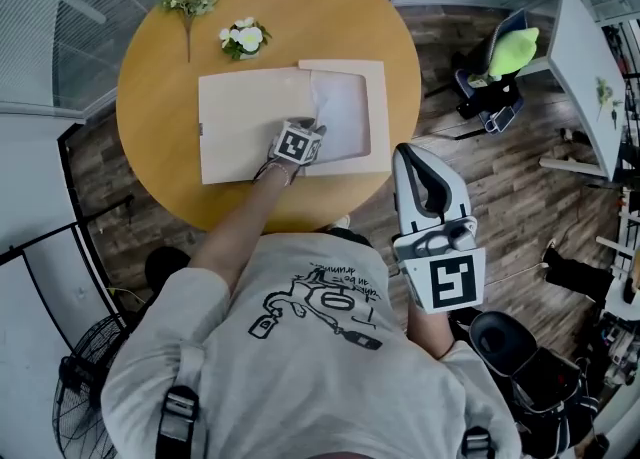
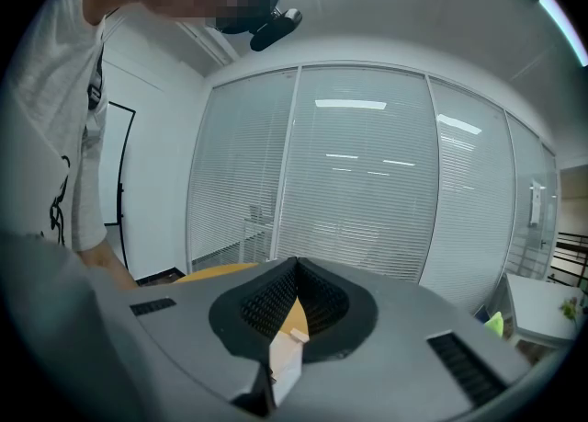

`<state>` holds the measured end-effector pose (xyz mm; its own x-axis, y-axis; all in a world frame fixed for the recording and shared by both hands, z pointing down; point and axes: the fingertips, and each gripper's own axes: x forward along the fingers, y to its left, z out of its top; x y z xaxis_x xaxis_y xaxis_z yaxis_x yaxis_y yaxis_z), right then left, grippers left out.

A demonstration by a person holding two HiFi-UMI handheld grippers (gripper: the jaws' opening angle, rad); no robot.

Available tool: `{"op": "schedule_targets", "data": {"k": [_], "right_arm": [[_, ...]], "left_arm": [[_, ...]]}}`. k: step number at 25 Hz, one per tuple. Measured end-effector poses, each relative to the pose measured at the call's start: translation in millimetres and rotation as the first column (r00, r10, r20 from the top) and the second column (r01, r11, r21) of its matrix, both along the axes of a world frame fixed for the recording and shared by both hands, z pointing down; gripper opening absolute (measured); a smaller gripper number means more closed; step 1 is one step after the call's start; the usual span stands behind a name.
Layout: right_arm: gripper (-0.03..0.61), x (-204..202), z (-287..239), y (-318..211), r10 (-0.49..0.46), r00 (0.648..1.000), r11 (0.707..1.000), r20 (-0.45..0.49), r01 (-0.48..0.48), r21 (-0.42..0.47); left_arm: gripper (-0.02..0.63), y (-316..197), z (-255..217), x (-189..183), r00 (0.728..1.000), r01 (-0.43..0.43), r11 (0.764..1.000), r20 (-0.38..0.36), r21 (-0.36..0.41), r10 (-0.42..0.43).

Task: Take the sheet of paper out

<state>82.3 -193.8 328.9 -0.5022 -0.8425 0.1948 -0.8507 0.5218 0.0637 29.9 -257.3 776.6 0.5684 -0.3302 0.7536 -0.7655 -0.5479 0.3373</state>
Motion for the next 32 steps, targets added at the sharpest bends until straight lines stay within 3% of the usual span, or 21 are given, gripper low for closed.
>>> {"op": "schedule_targets", "data": {"k": [16, 32], "right_arm": [[0.008, 5, 8, -4, 0.007, 1.0, 1.0, 0.002, -0.007, -0.016], [0.008, 6, 10, -6, 0.014, 1.0, 1.0, 0.003, -0.014, -0.022]], "left_arm": [[0.146, -1, 23, 2, 0.999, 0.013, 0.999, 0.04, -0.029, -0.012], [0.061, -5, 26, -6, 0.997, 0.023, 1.0, 0.079, -0.011, -0.022]]}}
